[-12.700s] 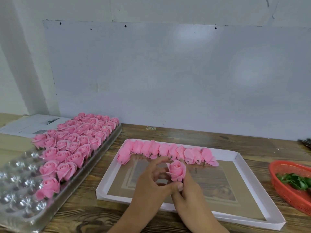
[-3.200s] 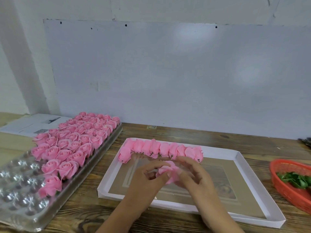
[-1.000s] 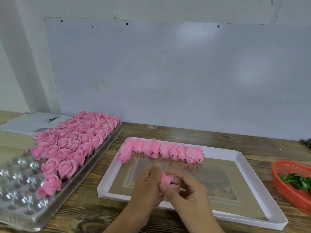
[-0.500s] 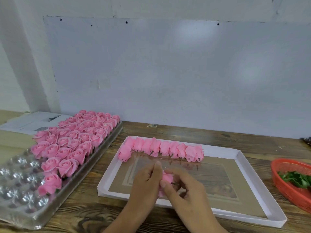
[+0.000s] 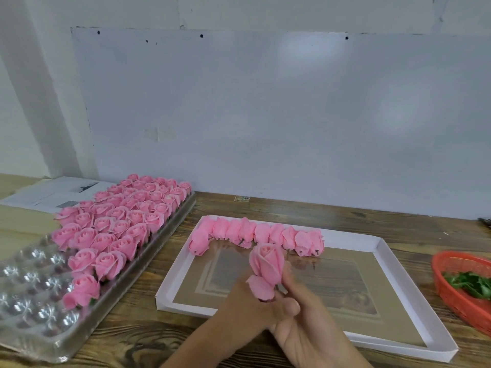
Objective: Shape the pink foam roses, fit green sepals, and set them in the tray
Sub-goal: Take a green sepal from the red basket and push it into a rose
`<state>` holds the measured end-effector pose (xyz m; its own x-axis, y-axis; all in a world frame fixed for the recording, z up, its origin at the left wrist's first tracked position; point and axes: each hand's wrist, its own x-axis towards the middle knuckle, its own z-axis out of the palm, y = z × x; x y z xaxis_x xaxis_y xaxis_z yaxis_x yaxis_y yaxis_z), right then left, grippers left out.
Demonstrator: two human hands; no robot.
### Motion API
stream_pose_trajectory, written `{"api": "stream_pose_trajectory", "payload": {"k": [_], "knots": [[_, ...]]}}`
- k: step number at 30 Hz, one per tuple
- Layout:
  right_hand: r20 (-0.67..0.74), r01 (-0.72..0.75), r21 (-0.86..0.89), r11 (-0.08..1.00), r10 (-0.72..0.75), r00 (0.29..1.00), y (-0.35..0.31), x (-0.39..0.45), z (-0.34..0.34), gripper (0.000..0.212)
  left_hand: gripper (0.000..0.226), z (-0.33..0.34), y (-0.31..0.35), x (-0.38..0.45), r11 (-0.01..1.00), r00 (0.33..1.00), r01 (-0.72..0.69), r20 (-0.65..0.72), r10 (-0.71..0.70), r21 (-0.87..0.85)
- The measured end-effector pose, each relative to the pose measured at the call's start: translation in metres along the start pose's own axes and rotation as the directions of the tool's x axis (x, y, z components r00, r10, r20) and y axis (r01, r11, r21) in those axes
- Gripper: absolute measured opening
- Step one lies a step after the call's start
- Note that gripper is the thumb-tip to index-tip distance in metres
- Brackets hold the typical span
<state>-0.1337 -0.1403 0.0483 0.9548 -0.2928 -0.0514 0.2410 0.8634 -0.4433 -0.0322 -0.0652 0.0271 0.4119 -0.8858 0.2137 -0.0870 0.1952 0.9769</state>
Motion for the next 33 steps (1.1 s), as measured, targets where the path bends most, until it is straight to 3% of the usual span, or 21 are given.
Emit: {"api": "stream_pose_trajectory", "payload": {"k": [3,5,6,8,9,10,12,14,15,17,19,21,23,25,28,30,33], "knots": [[-0.032,0.033,0.000,0.999,-0.033,0.999,0.017,0.006,0.004,0.040,0.069,-0.006,-0.006,-0.003,0.994,0.995,0.074,0.069,-0.068,-0.079],[-0.023,0.207,0.194,0.959,-0.206,0.978,0.031,0.016,0.012,0.047,0.063,-0.007,-0.002,-0.003,0.999,0.999,0.031,0.039,-0.029,-0.035],[-0.024,0.293,0.210,0.933,-0.294,0.955,0.034,0.018,0.015,0.051,0.059,-0.007,0.001,-0.002,1.000,1.000,-0.009,-0.001,0.009,-0.021],[-0.056,0.182,-0.107,0.977,-0.189,0.980,0.037,0.013,0.009,0.030,0.048,-0.005,0.008,-0.002,0.998,0.995,-0.044,-0.096,0.041,-0.036],[-0.099,0.133,-0.334,0.933,-0.175,0.980,0.034,0.009,0.003,0.021,0.039,-0.004,0.012,-0.003,0.997,0.991,-0.042,-0.132,0.033,-0.061],[-0.130,0.110,-0.454,0.884,-0.188,0.974,0.030,0.007,-0.004,0.018,0.030,-0.003,0.015,-0.004,0.995,0.988,-0.038,-0.152,0.024,-0.093],[-0.097,0.142,-0.612,0.778,-0.251,0.963,0.025,0.004,-0.009,0.026,0.019,0.001,0.019,-0.005,0.988,0.983,-0.014,-0.182,-0.014,-0.152],[-0.046,0.188,-0.701,0.688,-0.307,0.951,0.026,0.001,-0.007,0.032,0.027,0.003,0.021,-0.007,0.978,0.974,0.034,-0.211,-0.078,-0.204],[-0.033,0.202,-0.709,0.675,-0.318,0.947,0.026,0.001,-0.005,0.031,0.036,0.004,0.022,-0.007,0.972,0.971,0.055,-0.213,-0.105,-0.230],[-0.079,0.174,-0.604,0.777,-0.276,0.958,0.025,0.001,-0.001,0.022,0.050,0.004,0.022,-0.007,0.961,0.970,0.092,-0.195,-0.145,-0.260],[-0.104,0.062,-0.450,0.891,-0.121,0.987,0.023,0.001,0.001,0.025,0.055,0.000,0.022,-0.008,0.954,0.974,0.114,-0.160,-0.163,-0.276],[-0.087,-0.019,-0.363,0.931,-0.013,0.996,0.019,0.001,-0.001,0.028,0.050,-0.003,0.022,-0.009,0.951,0.975,0.133,-0.134,-0.176,-0.280],[-0.076,0.006,-0.330,0.944,-0.033,0.997,0.016,0.001,-0.007,0.027,0.039,-0.002,0.023,-0.010,0.945,0.977,0.141,-0.116,-0.181,-0.295],[-0.079,0.120,-0.367,0.922,-0.160,0.984,0.017,0.002,-0.010,0.031,0.040,0.001,0.024,-0.009,0.934,0.974,0.134,-0.130,-0.186,-0.331],[-0.048,0.298,-0.629,0.718,-0.419,0.907,0.024,0.006,-0.010,0.041,0.069,0.007,0.022,-0.007,0.927,0.964,0.108,-0.192,-0.186,-0.359],[0.001,0.376,-0.741,0.556,-0.559,0.829,0.030,0.006,-0.009,0.044,0.070,0.009,0.021,-0.006,0.909,0.962,0.099,-0.196,-0.192,-0.404],[0.053,0.416,-0.795,0.442,-0.632,0.773,0.039,0.004,-0.007,0.037,0.068,0.011,0.021,-0.006,0.887,0.959,0.112,-0.185,-0.214,-0.448]]}}
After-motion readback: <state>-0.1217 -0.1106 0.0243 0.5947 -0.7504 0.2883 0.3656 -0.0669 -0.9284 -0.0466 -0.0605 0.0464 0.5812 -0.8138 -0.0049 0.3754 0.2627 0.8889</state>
